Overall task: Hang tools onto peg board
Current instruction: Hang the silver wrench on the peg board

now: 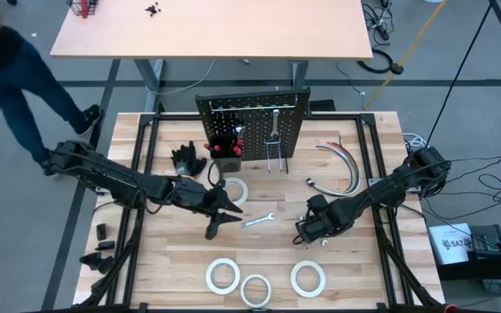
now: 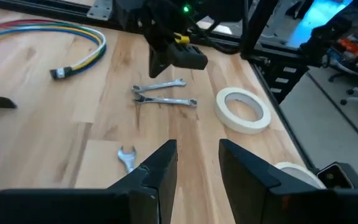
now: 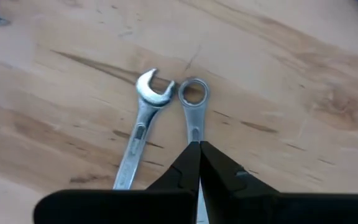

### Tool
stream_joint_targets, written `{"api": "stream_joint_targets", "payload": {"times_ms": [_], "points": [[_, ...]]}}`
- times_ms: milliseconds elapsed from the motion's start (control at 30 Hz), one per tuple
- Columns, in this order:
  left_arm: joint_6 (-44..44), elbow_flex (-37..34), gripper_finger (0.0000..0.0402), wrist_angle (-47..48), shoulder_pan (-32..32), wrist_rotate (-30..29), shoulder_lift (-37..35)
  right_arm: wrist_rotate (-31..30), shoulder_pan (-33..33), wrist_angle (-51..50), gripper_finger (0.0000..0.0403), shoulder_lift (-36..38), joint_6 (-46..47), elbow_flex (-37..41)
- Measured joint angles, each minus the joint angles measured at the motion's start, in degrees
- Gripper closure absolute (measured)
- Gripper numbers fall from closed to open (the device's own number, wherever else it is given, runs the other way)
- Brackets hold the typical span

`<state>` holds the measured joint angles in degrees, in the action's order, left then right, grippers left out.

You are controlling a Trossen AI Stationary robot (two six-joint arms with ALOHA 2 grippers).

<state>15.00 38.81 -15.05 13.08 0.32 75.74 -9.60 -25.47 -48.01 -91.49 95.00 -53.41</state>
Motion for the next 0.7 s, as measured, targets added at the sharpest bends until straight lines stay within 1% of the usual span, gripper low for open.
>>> {"api": "stream_joint_targets", "payload": {"times_ms": [200, 333, 433, 533, 700], "points": [[1.2, 0.0, 0.0281, -5.83, 0.07, 0.5, 4.83, -3.89, -0.4, -0.35, 0.0396, 5.54, -1.62, -0.04], [1.18, 1.04, 0.0281, -10.49, -0.44, -0.93, 7.99, -7.11, -1.73, -1.96, 0.0396, 9.84, -1.71, -0.04], [1.18, 4.5, 0.0281, -11.56, -1.36, -1.04, 10.69, -7.28, -2.98, -4.18, 0.0396, 12.27, -2.32, -0.07], [1.06, 9.21, 0.0281, -11.75, -2.45, -0.79, 14.41, -7.51, -4.31, -5.68, 0.0396, 13.43, -4.93, -0.07], [1.08, 16.93, 0.0281, -11.55, -4.16, 4.52, 23.18, -9.18, -6.83, -6.52, 0.0396, 13.78, -7.62, -0.07]]}}
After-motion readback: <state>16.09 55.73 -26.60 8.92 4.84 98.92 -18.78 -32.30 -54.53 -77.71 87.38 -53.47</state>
